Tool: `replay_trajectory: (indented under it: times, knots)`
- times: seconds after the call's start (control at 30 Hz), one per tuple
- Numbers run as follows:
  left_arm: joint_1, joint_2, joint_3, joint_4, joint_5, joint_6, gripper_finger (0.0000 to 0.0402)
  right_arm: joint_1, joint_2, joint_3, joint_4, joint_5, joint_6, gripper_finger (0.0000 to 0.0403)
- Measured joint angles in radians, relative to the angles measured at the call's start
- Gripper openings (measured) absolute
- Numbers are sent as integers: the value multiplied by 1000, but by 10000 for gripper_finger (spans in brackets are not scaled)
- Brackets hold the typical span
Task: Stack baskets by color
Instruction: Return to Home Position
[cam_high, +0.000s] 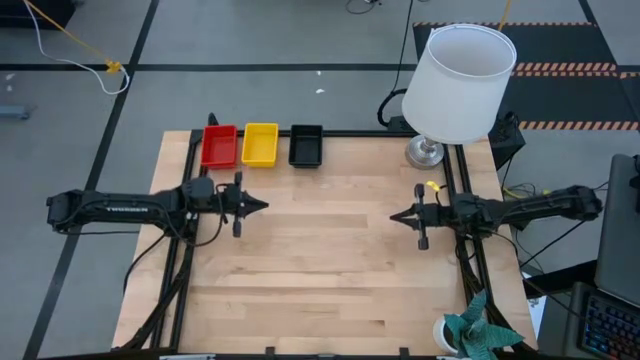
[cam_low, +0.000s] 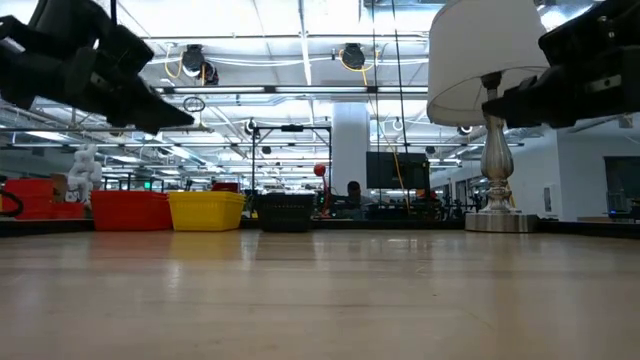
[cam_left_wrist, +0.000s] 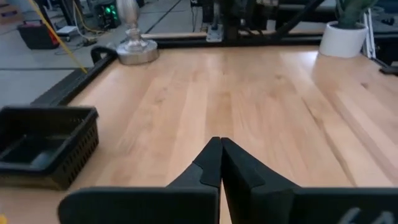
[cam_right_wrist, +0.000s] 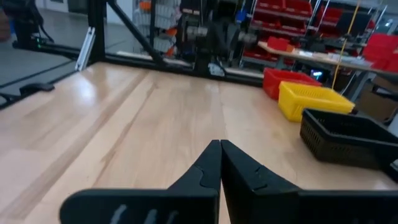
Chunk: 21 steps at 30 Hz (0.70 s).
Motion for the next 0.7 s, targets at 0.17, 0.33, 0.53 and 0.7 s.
replay_trajectory:
  times: [0.17,0.33,0.53,0.7]
  knots:
    - [1,-12,-69,77,-8,-21,5,0,-33,-7,0,0,-9,0]
    - [1,-53,-103,82,-8,-43,4,0,-67,-8,-12,0,-36,0]
    - [-1,-107,-122,61,-8,-74,4,0,-112,-9,-35,0,-75,0]
    - [-21,-138,-122,21,-9,-89,3,0,-166,-10,-53,0,-102,0]
